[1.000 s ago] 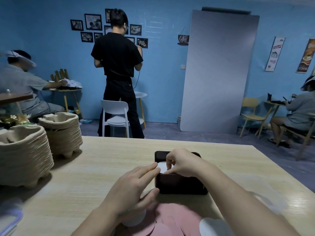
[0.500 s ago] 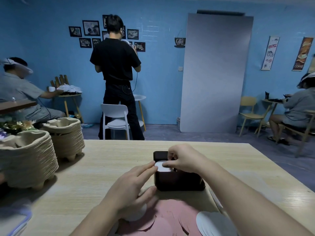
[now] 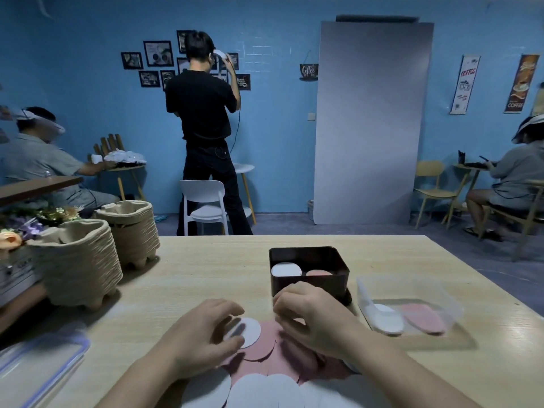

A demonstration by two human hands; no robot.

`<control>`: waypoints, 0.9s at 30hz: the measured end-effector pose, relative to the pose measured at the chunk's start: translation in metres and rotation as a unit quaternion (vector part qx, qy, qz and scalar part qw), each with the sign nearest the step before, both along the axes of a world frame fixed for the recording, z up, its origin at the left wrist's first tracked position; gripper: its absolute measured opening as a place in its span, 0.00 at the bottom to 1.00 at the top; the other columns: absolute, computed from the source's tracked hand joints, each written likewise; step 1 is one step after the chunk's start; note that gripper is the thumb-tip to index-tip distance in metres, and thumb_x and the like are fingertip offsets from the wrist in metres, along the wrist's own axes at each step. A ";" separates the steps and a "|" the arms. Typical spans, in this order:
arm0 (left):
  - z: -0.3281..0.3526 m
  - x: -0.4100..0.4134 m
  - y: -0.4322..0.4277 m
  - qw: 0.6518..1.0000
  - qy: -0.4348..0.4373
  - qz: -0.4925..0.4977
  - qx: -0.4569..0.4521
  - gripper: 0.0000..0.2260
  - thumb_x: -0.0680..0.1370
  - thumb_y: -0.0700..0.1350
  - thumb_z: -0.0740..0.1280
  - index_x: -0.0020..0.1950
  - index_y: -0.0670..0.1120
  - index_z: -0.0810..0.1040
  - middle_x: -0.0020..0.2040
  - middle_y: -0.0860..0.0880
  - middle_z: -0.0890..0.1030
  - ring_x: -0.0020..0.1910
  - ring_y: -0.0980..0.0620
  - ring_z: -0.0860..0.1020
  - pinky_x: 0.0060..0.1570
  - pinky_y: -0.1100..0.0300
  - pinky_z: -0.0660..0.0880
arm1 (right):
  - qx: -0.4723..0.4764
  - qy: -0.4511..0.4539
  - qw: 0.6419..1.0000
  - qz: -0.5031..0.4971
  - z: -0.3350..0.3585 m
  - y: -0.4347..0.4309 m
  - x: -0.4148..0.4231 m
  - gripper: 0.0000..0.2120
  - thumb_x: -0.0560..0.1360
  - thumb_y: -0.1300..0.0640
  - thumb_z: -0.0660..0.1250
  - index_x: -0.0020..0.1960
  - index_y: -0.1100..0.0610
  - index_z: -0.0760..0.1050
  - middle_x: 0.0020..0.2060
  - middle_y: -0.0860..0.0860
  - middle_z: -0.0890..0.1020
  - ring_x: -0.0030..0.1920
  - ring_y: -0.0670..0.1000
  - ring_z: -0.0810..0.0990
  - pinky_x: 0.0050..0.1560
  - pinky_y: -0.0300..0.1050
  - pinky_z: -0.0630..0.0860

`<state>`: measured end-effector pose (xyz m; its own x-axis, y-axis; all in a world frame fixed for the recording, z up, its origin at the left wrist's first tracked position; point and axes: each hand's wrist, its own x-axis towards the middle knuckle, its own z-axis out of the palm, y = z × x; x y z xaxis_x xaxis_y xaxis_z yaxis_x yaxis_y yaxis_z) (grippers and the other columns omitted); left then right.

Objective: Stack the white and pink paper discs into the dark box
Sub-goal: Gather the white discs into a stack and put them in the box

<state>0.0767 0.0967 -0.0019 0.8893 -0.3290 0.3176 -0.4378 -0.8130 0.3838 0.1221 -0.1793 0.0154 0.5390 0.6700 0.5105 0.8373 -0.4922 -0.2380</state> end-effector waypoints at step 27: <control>-0.010 0.000 0.000 0.999 0.031 0.020 -0.036 0.22 0.69 0.59 0.71 0.62 0.60 0.75 0.53 0.60 0.78 0.56 0.62 0.75 0.59 0.57 0.75 | -0.116 0.049 0.992 -0.022 -0.020 0.012 -0.012 0.16 0.80 0.37 0.58 0.63 0.42 0.73 0.69 0.38 0.71 0.69 0.40 0.67 0.62 0.45 0.75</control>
